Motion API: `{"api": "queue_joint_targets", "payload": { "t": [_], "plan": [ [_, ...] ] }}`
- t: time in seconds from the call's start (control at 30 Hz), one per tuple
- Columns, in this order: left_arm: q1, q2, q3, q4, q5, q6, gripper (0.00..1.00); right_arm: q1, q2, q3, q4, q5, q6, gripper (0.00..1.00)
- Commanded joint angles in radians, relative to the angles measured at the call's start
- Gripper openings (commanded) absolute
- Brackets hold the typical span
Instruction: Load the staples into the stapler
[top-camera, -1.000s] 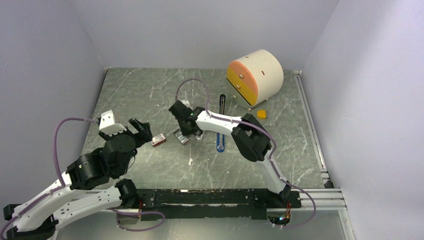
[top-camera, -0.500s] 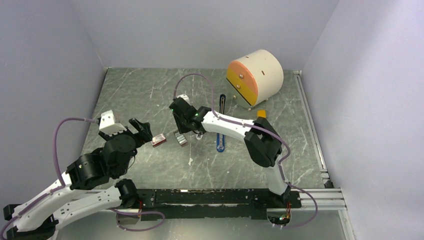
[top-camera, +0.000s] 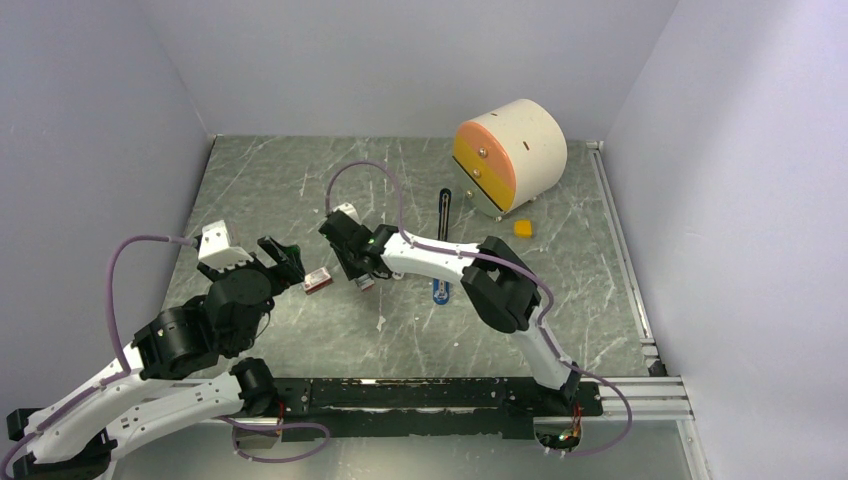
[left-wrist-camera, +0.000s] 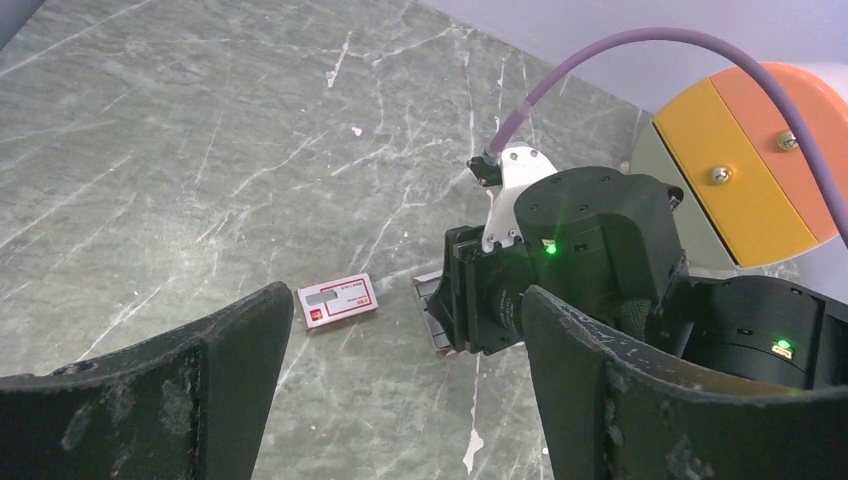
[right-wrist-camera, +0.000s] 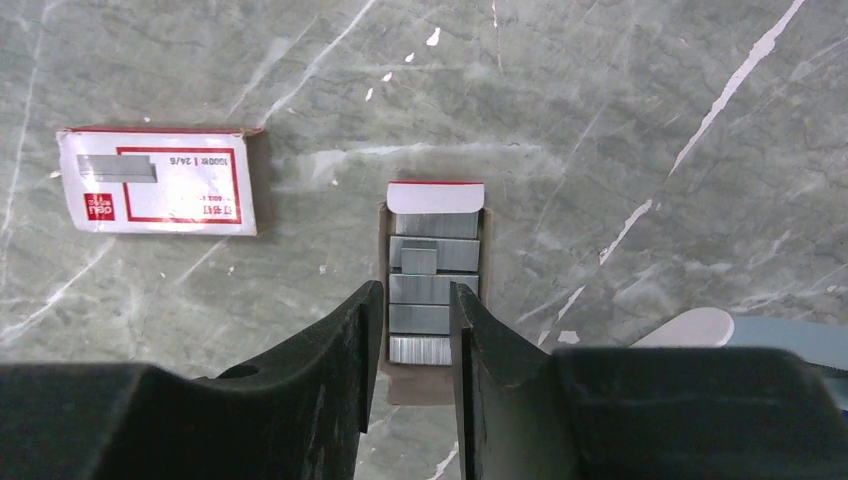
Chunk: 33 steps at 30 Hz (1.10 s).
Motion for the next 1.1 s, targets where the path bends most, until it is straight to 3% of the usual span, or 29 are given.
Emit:
{"api": "queue_joint_targets", "payload": {
  "t": [0.0,0.3,0.5,1.07],
  "plan": [
    [0.004,0.003,-0.009,0.018,-0.001,-0.001,0.89,-0.003,0.021,0.040,0.005,0.033,-0.013,0.36],
    [0.004,0.001,-0.011,0.018,-0.001,-0.003,0.89,-0.003,0.055,0.063,0.012,0.039,-0.021,0.38],
    [0.004,0.003,-0.009,0.015,-0.001,-0.006,0.89,-0.002,0.071,0.067,0.007,0.035,-0.021,0.32],
    [0.004,-0.002,-0.009,0.010,-0.003,-0.010,0.89,-0.003,0.103,0.083,-0.006,0.051,-0.007,0.29]
  ]
}}
